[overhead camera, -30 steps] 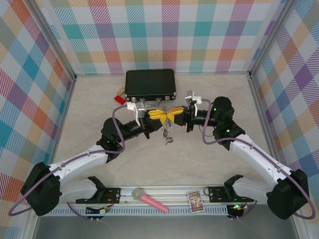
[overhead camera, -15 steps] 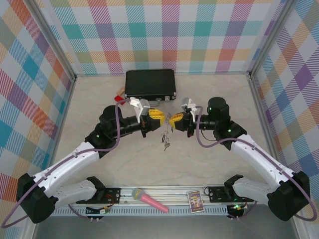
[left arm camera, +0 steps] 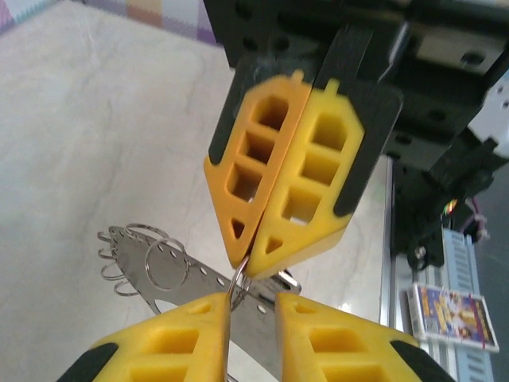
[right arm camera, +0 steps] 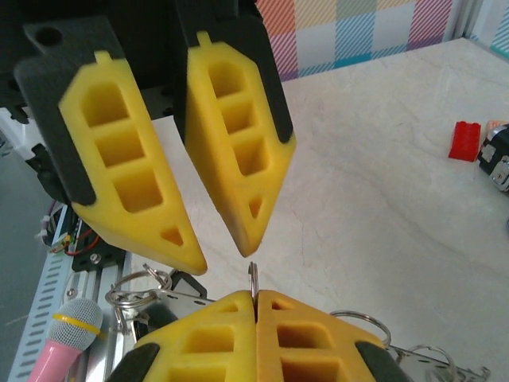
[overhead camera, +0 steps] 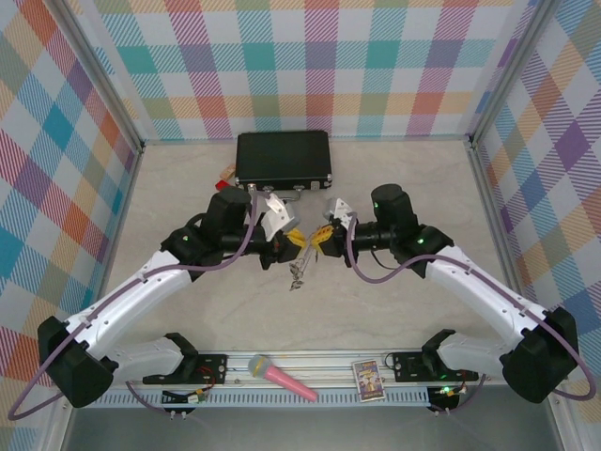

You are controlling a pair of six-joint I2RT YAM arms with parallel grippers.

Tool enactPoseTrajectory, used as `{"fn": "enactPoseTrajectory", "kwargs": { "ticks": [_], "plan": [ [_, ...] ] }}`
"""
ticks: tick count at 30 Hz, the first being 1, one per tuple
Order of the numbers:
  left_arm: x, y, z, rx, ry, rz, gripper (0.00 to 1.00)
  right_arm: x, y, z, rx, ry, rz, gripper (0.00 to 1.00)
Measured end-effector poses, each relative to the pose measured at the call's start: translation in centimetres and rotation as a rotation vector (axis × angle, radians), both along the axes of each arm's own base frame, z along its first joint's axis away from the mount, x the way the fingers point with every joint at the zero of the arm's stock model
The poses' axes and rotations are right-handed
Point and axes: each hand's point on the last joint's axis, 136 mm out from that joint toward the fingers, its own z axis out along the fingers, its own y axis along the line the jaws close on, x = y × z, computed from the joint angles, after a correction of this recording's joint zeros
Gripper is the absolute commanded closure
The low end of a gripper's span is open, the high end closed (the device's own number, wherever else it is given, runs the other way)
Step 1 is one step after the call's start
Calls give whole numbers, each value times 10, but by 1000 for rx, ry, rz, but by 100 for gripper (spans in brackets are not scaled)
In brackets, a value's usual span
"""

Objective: Put the keys on the keyring

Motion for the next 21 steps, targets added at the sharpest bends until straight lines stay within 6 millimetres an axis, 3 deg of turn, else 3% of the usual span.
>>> {"fn": "enactPoseTrajectory", "kwargs": {
  "ticks": [4,21],
  "plan": [
    [-3,3,-9,38,6,-16,78,-5,3,-4,-20,-15,15,100],
    [-2,6,-14,48,-25,-11,78,-15,9,-6,-33,-33,53,100]
  ]
}}
